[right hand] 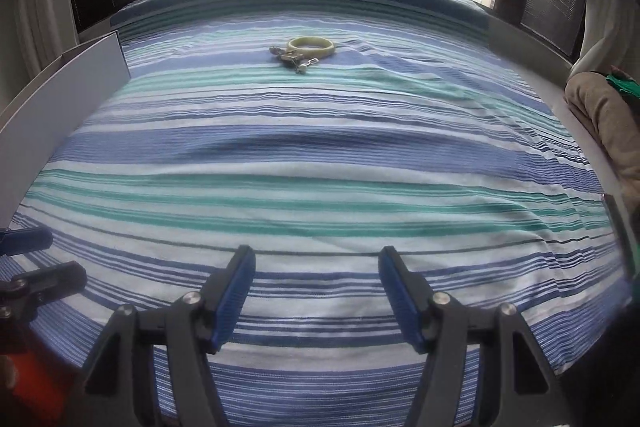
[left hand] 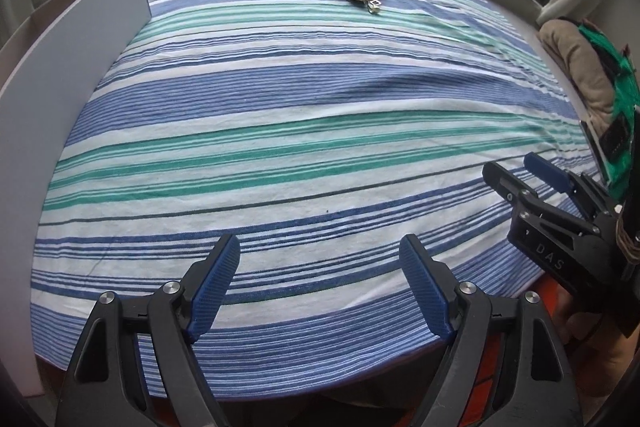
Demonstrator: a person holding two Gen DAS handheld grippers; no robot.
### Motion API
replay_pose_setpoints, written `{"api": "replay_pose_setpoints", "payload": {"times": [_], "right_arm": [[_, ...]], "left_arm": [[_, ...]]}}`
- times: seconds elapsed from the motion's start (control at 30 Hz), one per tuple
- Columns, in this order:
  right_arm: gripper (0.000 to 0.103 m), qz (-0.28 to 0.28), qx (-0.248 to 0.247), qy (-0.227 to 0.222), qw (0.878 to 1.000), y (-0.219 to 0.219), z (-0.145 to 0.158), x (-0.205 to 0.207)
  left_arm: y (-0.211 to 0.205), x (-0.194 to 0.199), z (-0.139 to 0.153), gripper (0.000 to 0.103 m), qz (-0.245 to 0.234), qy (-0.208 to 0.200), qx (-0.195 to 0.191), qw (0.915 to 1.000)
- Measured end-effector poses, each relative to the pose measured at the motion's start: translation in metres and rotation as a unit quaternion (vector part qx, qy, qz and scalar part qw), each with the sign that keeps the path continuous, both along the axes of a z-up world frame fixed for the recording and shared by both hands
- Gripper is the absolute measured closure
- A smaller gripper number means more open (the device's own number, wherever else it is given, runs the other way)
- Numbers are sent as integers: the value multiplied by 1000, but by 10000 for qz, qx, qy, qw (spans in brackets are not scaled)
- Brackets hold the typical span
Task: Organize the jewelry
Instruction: 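Withdraw both tools from the tray back over the bed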
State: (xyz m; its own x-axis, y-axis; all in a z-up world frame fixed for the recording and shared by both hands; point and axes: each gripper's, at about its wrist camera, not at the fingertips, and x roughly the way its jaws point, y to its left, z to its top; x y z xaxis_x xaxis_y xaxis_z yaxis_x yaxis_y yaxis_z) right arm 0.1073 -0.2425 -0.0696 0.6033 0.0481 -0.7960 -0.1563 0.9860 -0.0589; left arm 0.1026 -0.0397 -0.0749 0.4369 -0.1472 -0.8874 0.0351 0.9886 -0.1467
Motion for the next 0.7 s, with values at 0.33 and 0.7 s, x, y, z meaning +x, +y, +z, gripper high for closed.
{"api": "replay_pose_setpoints", "payload": {"times": [0.33,0.7], "right_arm": [[38,-263,141,111,9995,-28,-11,2],[38,-335,404,149,9985,-47,-11,-2]], "left_arm": [[-15,11,-9,19,-73,171,196,9996],[-20,67,10,19,-195,335,-80,9992]]}}
